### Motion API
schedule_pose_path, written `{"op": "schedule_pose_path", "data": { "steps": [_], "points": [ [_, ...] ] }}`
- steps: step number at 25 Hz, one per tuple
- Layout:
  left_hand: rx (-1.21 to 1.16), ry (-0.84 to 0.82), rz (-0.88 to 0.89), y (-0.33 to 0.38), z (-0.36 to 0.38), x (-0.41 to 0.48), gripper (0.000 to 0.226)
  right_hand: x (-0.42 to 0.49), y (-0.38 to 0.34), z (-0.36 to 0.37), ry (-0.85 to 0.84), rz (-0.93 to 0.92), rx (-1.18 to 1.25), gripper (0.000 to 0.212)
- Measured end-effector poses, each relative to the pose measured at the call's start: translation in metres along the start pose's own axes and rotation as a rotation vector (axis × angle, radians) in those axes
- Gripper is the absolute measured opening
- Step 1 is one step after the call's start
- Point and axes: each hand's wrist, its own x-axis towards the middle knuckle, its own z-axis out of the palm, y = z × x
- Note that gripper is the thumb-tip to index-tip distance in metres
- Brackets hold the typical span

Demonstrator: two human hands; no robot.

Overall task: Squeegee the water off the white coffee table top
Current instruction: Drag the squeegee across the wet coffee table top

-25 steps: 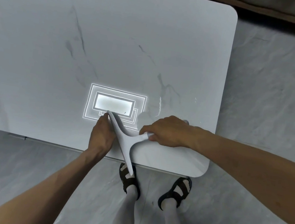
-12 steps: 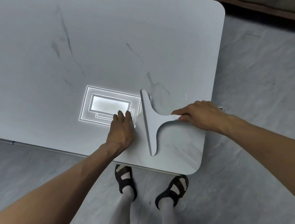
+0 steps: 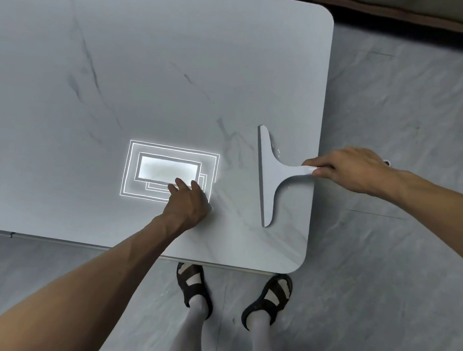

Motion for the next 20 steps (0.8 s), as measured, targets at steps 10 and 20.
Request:
{"op": "schedule_pose_path", "data": {
  "steps": [10, 20],
  "points": [
    [-0.488, 0.375, -0.219, -0.022, 0.007, -0.027, 0.035, -0.039, -0.083, 0.055, -0.083, -0.201, 0.132, 0.032],
    [-0.143, 0.215, 0.029, 0.042, 0.053, -0.040, 0.050, -0.038, -0.016, 0.028, -0.175, -0.219, -0.157, 0.028]
  ]
}}
